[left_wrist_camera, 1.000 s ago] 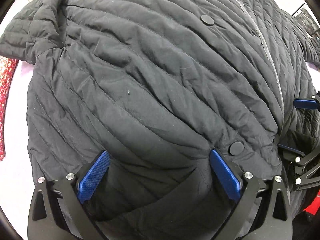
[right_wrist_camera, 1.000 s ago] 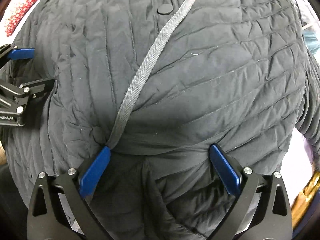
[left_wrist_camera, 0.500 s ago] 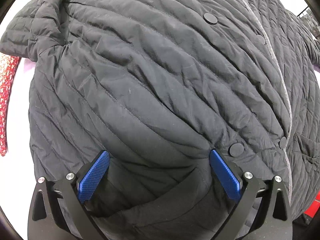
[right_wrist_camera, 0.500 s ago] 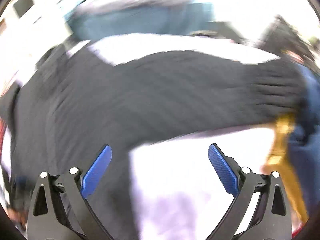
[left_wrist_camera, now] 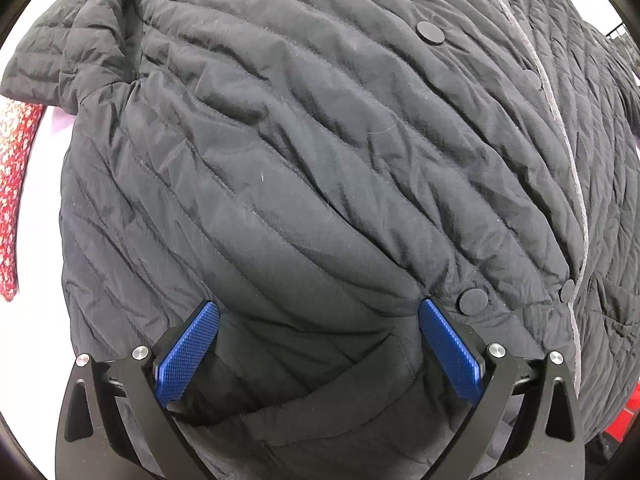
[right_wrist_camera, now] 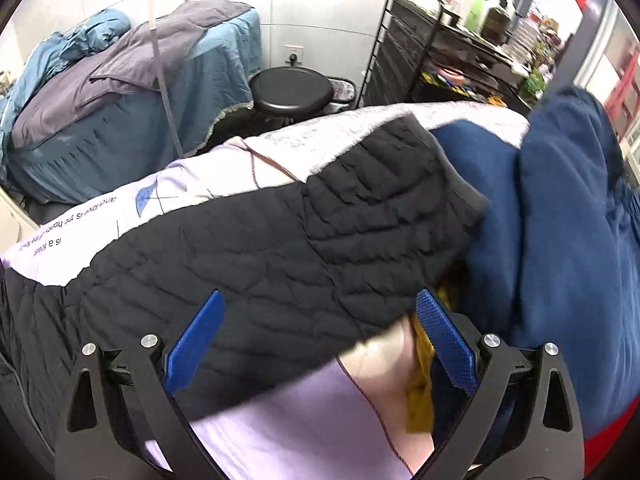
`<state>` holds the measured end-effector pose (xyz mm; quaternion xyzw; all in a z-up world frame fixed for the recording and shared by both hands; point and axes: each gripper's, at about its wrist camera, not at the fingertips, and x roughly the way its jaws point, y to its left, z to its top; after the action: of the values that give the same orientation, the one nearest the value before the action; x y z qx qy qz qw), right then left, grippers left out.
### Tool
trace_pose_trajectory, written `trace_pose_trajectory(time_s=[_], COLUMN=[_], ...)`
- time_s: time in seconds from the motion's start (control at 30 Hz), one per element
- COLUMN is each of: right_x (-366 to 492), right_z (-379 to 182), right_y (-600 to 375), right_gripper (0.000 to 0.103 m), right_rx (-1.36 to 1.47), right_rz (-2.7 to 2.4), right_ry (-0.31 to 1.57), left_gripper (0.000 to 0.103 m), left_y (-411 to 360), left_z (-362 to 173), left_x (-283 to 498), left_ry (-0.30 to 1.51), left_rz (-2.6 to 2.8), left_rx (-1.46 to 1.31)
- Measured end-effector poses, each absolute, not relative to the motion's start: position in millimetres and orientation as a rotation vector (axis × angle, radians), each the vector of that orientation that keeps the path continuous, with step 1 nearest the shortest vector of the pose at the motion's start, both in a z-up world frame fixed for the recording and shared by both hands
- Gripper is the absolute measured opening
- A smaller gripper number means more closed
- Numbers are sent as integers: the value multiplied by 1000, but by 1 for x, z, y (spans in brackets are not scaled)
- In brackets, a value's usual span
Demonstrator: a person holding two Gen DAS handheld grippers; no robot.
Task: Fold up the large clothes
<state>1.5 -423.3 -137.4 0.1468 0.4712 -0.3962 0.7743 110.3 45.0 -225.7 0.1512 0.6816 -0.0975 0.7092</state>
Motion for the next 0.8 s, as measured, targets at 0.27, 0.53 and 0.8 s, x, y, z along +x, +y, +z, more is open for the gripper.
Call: trace_pose_trajectory(time_s=[0.27, 0.53, 0.8], right_x=[-2, 10, -3], right_z=[-127, -104, -131], right_y=[-421, -445, -479], right_gripper=[59, 77, 14], right_rx=[261, 61, 178], right_rz=[-1055, -1159, -979], right_ry=[972, 969, 1104], left_gripper=[99, 99, 99], left_y=[45, 45, 45], left_z=[-225, -225, -224], left_x=[109, 108, 109], left_ry=[1500, 1500, 1505], left_rz=[-187, -176, -175], left_rx=[321, 322, 324])
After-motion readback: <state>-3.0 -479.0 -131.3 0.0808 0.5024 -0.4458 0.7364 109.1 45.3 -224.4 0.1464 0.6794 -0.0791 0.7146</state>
